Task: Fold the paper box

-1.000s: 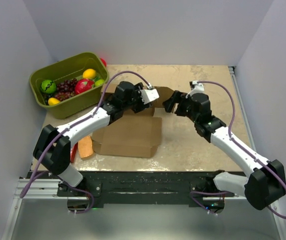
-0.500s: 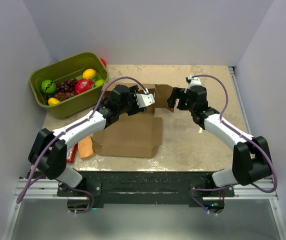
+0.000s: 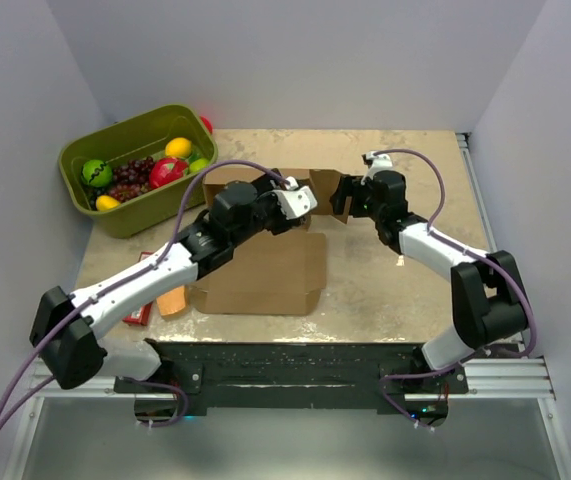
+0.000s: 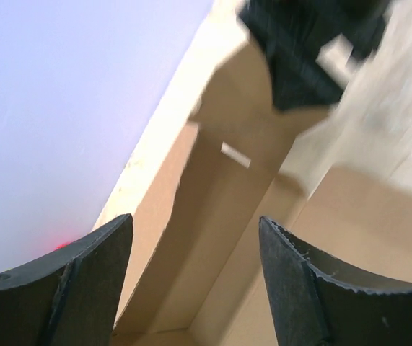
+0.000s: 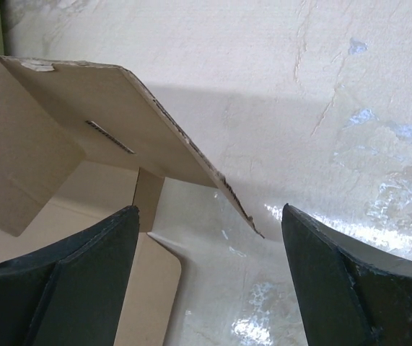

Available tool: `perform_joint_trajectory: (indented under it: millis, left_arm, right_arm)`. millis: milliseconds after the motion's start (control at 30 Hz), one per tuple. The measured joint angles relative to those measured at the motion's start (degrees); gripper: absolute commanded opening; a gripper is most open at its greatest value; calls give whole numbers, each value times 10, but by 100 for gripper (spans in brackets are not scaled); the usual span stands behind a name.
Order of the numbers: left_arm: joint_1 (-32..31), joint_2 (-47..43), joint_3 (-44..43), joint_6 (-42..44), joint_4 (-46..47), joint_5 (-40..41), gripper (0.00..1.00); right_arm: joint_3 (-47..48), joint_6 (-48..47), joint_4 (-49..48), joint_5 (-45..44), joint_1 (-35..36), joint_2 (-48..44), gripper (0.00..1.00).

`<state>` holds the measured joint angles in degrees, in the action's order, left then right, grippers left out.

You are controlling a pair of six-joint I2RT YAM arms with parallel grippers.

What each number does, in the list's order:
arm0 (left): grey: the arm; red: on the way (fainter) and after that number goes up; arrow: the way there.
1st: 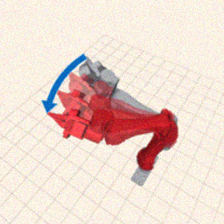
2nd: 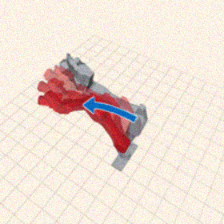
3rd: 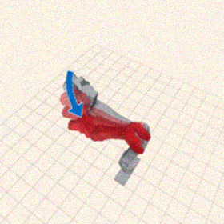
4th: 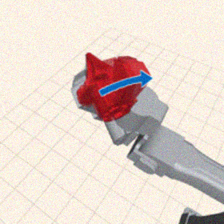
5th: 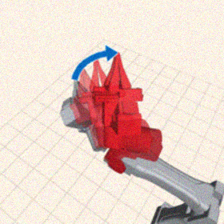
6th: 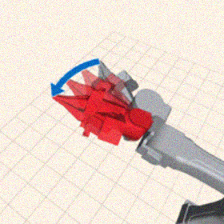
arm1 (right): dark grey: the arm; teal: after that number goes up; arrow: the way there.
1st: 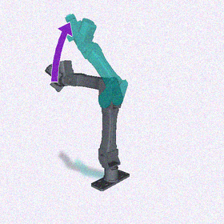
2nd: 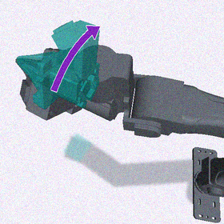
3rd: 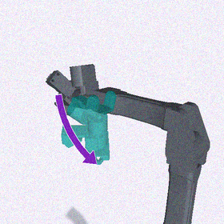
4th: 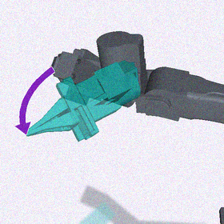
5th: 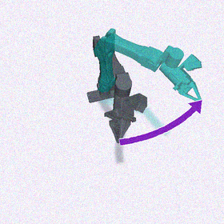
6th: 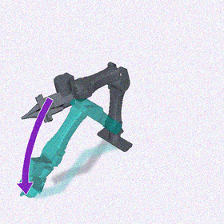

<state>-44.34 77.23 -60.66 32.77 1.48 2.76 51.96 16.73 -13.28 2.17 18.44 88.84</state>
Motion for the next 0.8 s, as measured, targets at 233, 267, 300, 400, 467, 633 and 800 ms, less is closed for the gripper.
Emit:
perform_joint_trajectory:
  millis: [233,267,300,400,467,633,800]
  left_arm:
    - [-68,-2,77,-165,123,-33,52]
    - [-70,14,97,-187,142,-41,48]
    - [-71,36,118,-207,162,-48,42]
    - [-70,110,162,-248,202,-71,36]
    - [-70,155,176,-264,226,-90,34]
    - [-70,240,184,-293,304,-116,28]
    - [-70,282,186,-308,352,-112,18]
  right_arm:
    - [-2,-16,-30,5,-1,27,63]
    - [-2,-18,-31,5,-1,29,62]
    - [-3,-19,-31,5,-1,30,61]
    - [-3,-24,-35,6,-1,30,57]
    - [-3,-25,-40,7,-1,30,54]
    - [-6,-27,-46,14,-2,30,50]
    - [-9,-30,-46,19,-2,30,45]
